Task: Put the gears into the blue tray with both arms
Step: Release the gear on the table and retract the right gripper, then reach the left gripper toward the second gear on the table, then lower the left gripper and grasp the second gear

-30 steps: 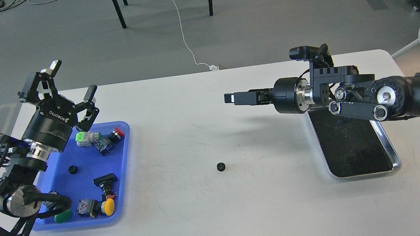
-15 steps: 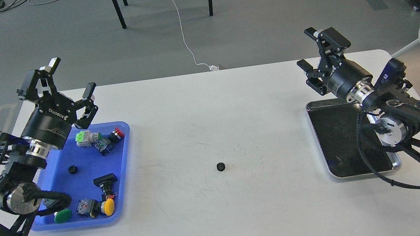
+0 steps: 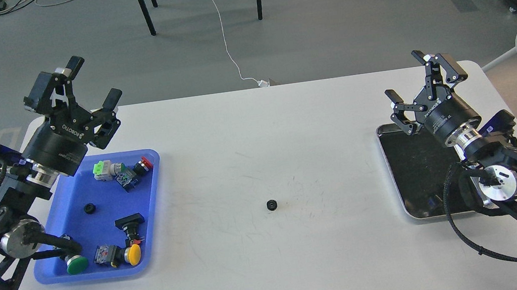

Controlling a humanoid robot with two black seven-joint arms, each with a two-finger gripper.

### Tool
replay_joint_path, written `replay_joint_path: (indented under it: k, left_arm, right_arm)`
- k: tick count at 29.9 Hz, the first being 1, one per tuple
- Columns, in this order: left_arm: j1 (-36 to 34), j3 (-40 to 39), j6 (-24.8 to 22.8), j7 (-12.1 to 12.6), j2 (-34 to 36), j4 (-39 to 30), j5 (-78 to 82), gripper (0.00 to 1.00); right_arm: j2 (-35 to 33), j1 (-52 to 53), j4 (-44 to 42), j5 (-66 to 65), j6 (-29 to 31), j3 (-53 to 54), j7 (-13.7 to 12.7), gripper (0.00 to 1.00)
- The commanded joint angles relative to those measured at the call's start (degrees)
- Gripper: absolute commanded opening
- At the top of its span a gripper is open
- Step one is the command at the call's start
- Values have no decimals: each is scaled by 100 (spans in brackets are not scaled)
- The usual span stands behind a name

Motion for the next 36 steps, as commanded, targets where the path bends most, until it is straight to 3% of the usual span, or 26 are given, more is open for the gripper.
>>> replay_joint_path:
  k: [1, 8, 16, 27, 36]
  left_arm:
    - [5, 65, -2, -6, 187, -501, 1090, 98]
    - [-250, 283, -2, -6, 372, -1274, 3506, 98]
    - [-1769, 2233, -2, -6, 706, -1363, 5634, 98]
    - [-3396, 4545, 223, -6, 153, -714, 8017, 96]
    - [-3572, 5135, 232, -6, -734, 139, 8038, 94]
  right_arm:
    - [-11, -223, -8, 0, 359, 98, -2, 97]
    - [-37, -452, 10, 0, 403, 134, -2, 97]
    - [-55, -654, 1, 9, 623, 230, -2, 98]
    - [-98, -760, -8, 9, 641, 309, -2, 98]
    - [-239, -760, -8, 9, 641, 344, -2, 98]
